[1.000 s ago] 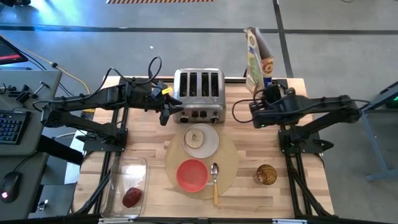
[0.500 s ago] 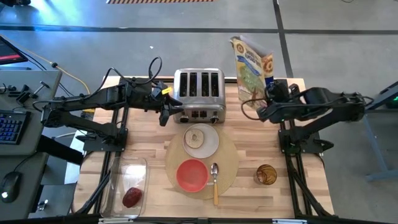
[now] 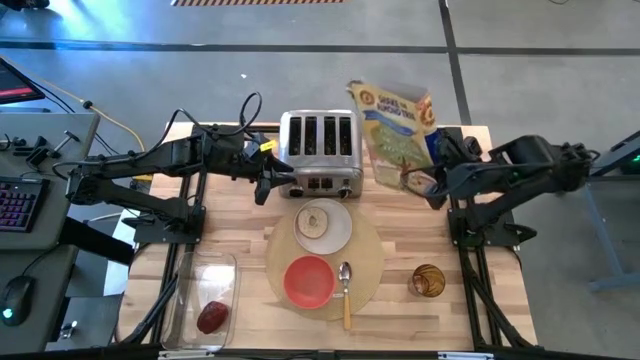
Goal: Arrange a breakfast setting
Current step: Pour the cereal into the bowl
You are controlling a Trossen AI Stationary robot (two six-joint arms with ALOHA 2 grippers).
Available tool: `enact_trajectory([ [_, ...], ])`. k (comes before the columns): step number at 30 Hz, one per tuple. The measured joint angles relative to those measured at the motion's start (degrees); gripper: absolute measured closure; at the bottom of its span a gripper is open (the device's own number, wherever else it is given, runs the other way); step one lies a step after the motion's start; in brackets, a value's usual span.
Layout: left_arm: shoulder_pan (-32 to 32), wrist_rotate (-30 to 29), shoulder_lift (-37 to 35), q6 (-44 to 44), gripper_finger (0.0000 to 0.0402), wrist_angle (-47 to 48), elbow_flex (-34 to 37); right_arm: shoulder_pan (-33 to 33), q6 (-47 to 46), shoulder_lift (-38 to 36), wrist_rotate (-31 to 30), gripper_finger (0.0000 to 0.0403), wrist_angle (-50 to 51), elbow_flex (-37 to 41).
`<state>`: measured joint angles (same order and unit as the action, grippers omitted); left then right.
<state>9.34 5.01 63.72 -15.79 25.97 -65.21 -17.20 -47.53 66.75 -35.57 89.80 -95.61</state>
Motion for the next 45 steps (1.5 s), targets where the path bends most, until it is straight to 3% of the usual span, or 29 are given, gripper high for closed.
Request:
enact_trajectory([
  [6, 0.16, -0.13, -0.50, 0.96, 0.0264, 1.14, 0.00, -4.74, 1.36, 0.93, 1.77, 0.0403, -0.35, 0.00],
  [20, 4.09, -1.71, -6.77, -0.18, 0.0264, 2.14, 0.00, -11.67, 19.13, 4.75, 7.86, 0.0403, -4.17, 0.00],
  [29, 5.01, -3.20, -13.68, -3.54, 0.0264, 2.58, 0.00, -12.23, 31.55, 6.79, 12.18, 0.0403, -4.33, 0.00],
  [45, 5.01, -3.16, -16.88, -5.14, 0.0264, 5.16, 0.00, -12.23, 46.54, 13.64, 10.05, 0.0403, -4.13, 0.00],
])
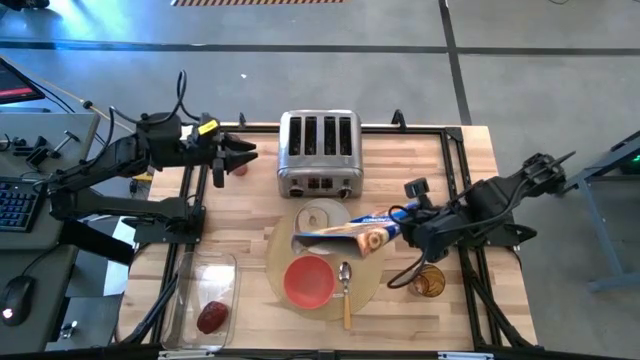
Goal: Arrange a breakfast setting
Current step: Pour the cereal into the bowl
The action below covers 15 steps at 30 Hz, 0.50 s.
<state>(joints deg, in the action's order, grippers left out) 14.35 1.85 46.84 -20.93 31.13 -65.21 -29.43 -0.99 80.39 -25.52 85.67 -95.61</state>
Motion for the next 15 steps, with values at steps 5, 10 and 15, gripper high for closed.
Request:
enact_trajectory([
  [5, 0.00, 0.02, 0.09, 0.00, 0.0264, 2.83, 0.00, -0.27, 2.07, 1.48, -1.11, 0.0403, 0.03, 0.00],
  [10, 0.00, 0.04, 0.07, 0.02, 0.0264, 4.66, 0.00, -1.85, 4.95, 3.19, -1.50, 0.0403, 1.16, -1.88],
  [15, 0.00, 0.04, 0.07, 0.25, 0.0264, 5.19, 0.00, -3.45, 4.98, 6.01, -5.15, 0.0403, 4.56, -8.53],
])
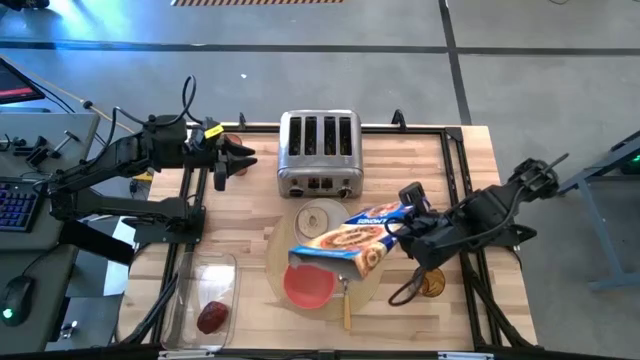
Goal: Arrange a breakfast setting
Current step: Pour the cereal into the bowl
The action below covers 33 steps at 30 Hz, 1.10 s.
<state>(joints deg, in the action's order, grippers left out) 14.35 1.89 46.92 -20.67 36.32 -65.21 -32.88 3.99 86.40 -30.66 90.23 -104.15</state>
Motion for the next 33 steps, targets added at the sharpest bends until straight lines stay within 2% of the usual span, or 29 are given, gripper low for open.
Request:
enact_trajectory([
  [8, 0.00, 0.02, -0.02, 1.40, 0.0264, -0.02, 0.00, -0.55, 3.68, 3.63, -1.34, 0.0403, -0.33, -7.15],
  [15, 0.00, 0.04, -0.02, 1.82, 0.0264, -0.04, 0.00, -0.12, 5.73, 4.56, -1.39, 0.0403, -0.20, -7.23],
  [33, -0.02, 0.04, -0.02, 1.82, 0.0264, 0.13, 0.00, 3.03, 24.75, 5.61, -5.70, 0.0403, -0.24, -7.23],
])
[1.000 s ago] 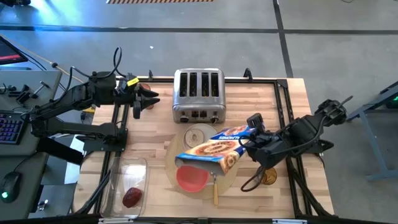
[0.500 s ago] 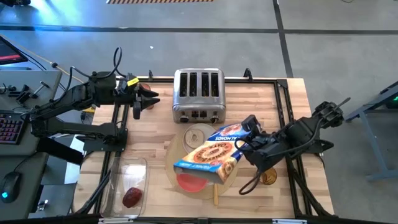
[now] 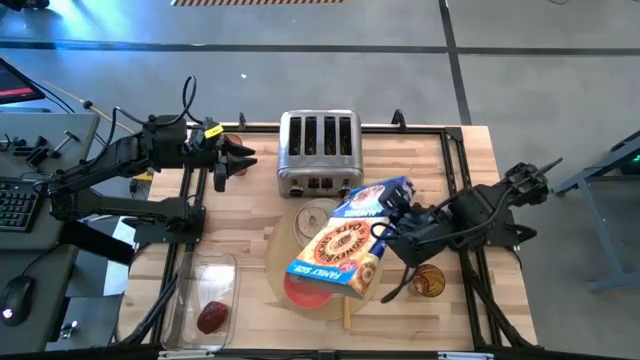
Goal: Arrange a breakfast setting
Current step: Pour the cereal into the bowl
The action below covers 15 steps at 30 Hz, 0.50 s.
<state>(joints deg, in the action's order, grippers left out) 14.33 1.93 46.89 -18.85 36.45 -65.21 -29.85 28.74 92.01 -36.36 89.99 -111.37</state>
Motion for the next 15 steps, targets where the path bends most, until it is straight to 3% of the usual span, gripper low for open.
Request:
enact_trajectory([
  [15, 0.00, -0.02, 0.00, 0.00, 0.0264, 0.24, 0.00, 0.61, 13.84, 3.40, -6.60, 0.0403, 0.00, 0.00],
])
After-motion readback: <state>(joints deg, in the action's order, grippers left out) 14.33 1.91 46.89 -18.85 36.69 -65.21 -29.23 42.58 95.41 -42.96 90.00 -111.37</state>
